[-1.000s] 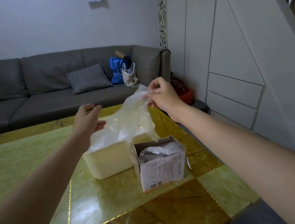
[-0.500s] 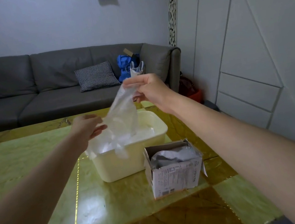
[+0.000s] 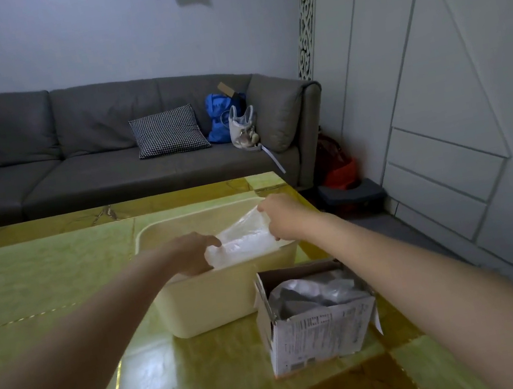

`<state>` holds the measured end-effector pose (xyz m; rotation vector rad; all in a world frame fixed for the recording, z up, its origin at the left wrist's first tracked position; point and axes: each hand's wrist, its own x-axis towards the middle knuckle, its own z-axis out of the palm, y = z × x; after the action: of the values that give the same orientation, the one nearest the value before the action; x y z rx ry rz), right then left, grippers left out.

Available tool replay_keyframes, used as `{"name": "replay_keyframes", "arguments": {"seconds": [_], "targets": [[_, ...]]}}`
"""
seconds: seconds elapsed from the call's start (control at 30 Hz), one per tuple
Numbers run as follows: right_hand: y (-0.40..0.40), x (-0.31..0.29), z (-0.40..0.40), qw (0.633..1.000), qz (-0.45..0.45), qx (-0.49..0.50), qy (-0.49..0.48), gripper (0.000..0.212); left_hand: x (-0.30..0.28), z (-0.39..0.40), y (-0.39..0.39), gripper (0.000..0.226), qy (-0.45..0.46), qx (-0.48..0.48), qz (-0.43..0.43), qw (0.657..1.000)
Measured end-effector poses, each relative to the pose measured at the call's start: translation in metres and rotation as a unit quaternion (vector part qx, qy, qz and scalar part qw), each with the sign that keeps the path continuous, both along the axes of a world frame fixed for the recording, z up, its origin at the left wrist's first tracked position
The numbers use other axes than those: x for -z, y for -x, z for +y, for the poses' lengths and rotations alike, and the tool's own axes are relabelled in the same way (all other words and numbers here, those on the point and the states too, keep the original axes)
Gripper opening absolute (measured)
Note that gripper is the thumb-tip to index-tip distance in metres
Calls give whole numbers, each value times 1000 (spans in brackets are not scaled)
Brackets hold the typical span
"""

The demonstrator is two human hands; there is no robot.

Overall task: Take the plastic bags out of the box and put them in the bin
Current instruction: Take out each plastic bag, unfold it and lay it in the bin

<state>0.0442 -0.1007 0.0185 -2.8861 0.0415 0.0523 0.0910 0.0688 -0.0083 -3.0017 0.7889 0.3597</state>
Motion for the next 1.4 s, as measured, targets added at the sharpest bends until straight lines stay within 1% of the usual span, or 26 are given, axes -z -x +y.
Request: {"name": "replay_keyframes", "arguments": {"seconds": [0.03,0.13,0.23,0.27,0.3,0.37,0.4,0.43,0.47,0.57,0.63,0.73,0.8,0.87,0.9,0.93,0.97,1.03,1.07,1.1,1.13,1.23,1.3,1.4], "targets": [[-2,0,-1,999,-6,-10,37,24,2,-3,-2,56,-16,6,-4,1000],[-9,-1,-2,991,-40,-39,121,13,5,-5,-15,61,-62,13,-8,998],[-13,-6,6,968,-120,-91,200,27,6,-5,-23,67,-85,13,-16,996],[-14,-7,11,964,-118,-110,211,32,6,-5,-24,68,-92,17,-20,995],[-16,-7,15,966,-81,-121,213,39,6,-4,-25,68,-98,20,-27,995],[-22,-2,20,970,68,-112,203,51,8,-1,-28,67,-102,23,-33,994],[-26,2,21,963,139,-98,211,52,9,1,-29,67,-100,20,-33,994],[-29,6,22,955,180,-84,219,51,11,4,-30,66,-97,15,-30,995],[-31,10,22,954,193,-75,218,50,13,6,-31,64,-95,8,-25,995],[-33,15,25,962,188,-62,190,42,12,9,-29,63,-92,-1,-14,996],[-30,14,29,964,178,-56,189,36,5,12,-24,66,-72,-11,-6,997],[-20,-1,25,976,143,-51,156,40,-14,19,-17,70,-30,-31,3,999],[-7,-19,19,988,91,-46,116,33,-31,21,-3,60,-12,-32,-25,999],[4,-34,12,993,38,-35,103,23,-45,16,8,47,7,-12,-90,996],[15,-40,7,994,39,-28,93,22,-50,10,18,41,24,9,-105,994],[24,-43,2,995,66,-18,76,25,-54,2,28,37,47,30,-104,993],[31,-45,-1,991,118,-8,57,30,-56,-5,35,34,68,48,-92,992],[54,-41,-9,968,248,21,32,37,-56,-23,59,30,93,84,-60,990],[64,-35,-11,959,278,27,39,38,-53,-32,71,29,96,98,-52,989],[68,-28,-12,959,276,22,55,39,-48,-39,78,29,93,110,-50,988],[77,-22,-12,964,254,11,76,39,-43,-45,88,30,80,120,-44,989],[90,-8,-5,982,156,-14,110,25,-28,-57,103,33,37,122,-10,992],[93,-5,-4,988,103,-12,113,21,-25,-62,106,32,11,116,-3,993],[91,-10,-5,995,56,-4,85,15,-23,-62,107,31,3,98,0,995]]}}
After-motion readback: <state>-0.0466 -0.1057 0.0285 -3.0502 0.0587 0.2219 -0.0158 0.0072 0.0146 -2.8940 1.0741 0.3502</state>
